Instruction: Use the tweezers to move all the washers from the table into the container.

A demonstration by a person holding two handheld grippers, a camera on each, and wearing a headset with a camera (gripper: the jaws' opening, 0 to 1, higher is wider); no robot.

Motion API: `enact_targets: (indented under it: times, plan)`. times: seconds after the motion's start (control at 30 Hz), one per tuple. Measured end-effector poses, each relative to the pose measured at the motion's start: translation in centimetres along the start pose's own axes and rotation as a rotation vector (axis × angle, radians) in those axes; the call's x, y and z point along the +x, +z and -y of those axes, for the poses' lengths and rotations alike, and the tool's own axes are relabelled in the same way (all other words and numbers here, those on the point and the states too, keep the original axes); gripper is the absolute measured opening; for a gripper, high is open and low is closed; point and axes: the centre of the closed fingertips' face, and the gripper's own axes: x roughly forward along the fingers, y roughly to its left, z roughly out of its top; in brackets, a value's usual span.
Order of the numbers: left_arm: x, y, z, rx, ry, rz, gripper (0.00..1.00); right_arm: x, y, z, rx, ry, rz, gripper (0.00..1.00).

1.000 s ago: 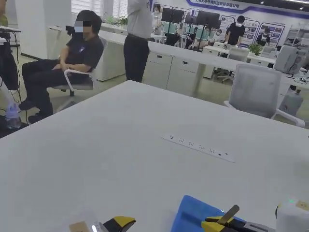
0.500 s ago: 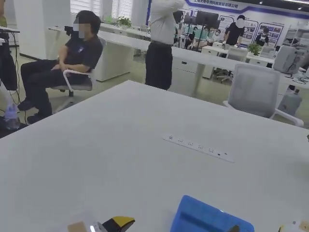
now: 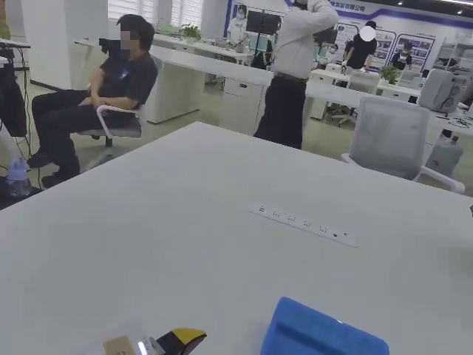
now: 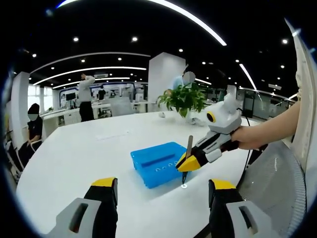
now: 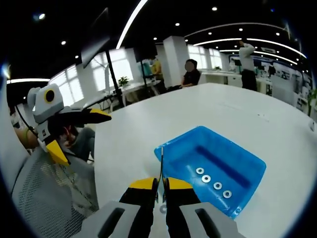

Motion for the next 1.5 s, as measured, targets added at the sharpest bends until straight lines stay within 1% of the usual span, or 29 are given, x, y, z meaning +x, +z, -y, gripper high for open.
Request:
enact_targets:
  times: [0.07, 0.13, 0.4, 0.6, 0.67, 1.13, 1.2, 1.33, 1.47, 1.5]
  plan:
    - [0.0, 0.0, 0.0, 0.000, 0.001, -0.001, 0.76, 0.1, -0.4, 0.1, -0.009, -0.001, -0.017, 0.04]
    - [0.0, 0.0, 0.0, 0.001, 0.000, -0.002, 0.75, 0.1, -0.6, 0.0, -0.012, 0.001, -0.023, 0.04]
    - [0.0, 0.0, 0.0, 0.002, 0.001, -0.003, 0.75, 0.2, -1.0, 0.3, -0.007, -0.004, -0.034, 0.04]
    - [0.0, 0.0, -0.1, 0.000, 0.001, -0.003, 0.75, 0.3, -1.3, 0.0, -0.011, 0.004, -0.042, 0.04]
    - [0.0, -0.1, 0.0, 0.003, 0.002, -0.005, 0.75, 0.3, -1.5, 0.0, -0.032, 0.002, -0.054, 0.04]
    - [0.0, -0.3, -0.1, 0.008, 0.000, -0.012, 0.75, 0.5, -1.7, -0.8, -0.098, 0.009, -0.068, 0.04]
    - [0.0, -0.3, -0.1, 0.008, 0.000, -0.013, 0.75, 0.5, -1.7, -0.9, -0.109, 0.011, -0.068, 0.04]
    - [-0.1, -0.2, -0.1, 0.009, 0.001, -0.011, 0.75, 0.6, -1.6, -1.0, -0.106, 0.012, -0.056, 0.04]
    - [-0.1, -0.2, -0.1, 0.009, 0.001, -0.010, 0.75, 0.6, -1.6, -1.0, -0.106, -0.001, -0.046, 0.03]
    - [-0.1, -0.2, -0.2, 0.009, 0.001, -0.011, 0.75, 0.5, -1.6, -0.9, -0.107, -0.013, -0.044, 0.03]
